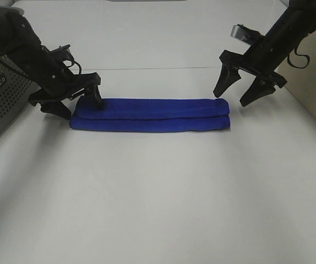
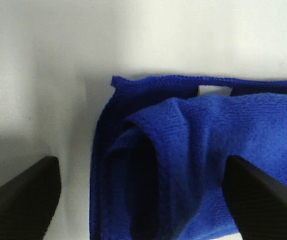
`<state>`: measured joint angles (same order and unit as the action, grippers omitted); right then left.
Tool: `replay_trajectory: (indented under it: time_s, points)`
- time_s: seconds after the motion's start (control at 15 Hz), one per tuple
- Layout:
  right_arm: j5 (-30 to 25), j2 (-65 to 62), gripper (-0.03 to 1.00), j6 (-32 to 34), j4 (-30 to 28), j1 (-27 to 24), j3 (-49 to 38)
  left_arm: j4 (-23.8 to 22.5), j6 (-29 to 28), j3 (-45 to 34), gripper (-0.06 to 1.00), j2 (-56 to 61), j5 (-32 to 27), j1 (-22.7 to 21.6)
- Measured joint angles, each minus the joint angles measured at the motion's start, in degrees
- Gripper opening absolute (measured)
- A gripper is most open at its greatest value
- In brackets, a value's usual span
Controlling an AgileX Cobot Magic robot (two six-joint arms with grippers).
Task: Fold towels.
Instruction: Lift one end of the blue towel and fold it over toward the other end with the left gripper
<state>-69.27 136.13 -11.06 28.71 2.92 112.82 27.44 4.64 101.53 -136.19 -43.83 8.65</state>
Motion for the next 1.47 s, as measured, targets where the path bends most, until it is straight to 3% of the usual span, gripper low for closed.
replay_trajectory:
  time_s: [0.13,0.2,0.33,0.4,0.67,0.93,1.13,1.33,1.47]
  points:
    - [0.0,0.0,0.75,0.0,-0.1,0.0,0.0,3.0,1.4,0.0,0.69,-0.5,0.5,0.0]
    - [0.0,0.0,0.75,0.0,-0.3,0.0,0.0,3.4,1.5,0.0,0.56,-0.7,0.6,0.0]
    - [0.0,0.0,0.75,0.0,-0.6,0.0,0.0,3.1,1.5,0.0,0.17,-1.2,0.5,0.0]
    - [0.0,0.0,0.75,0.0,-0.6,0.0,0.0,2.5,1.5,0.0,0.08,-1.2,0.5,0.0]
    - [0.0,0.0,0.75,0.0,-0.9,0.0,0.0,-4.6,1.1,0.6,0.07,1.8,-1.7,0.0]
    - [-0.1,0.0,0.75,0.0,-0.9,0.0,0.0,-11.6,-4.6,9.9,0.07,5.9,-13.4,0.0]
    - [-0.1,0.0,0.75,0.0,-0.9,0.0,0.0,-8.4,-6.8,16.7,0.07,6.0,-19.7,0.8]
    - [-0.1,0.0,0.75,0.0,-0.9,0.0,0.0,-3.7,-9.0,17.6,0.07,6.0,-19.2,4.4]
    - [-0.1,0.0,0.75,0.0,-0.9,0.0,0.0,-1.5,-11.5,17.6,0.07,4.6,-16.3,9.2]
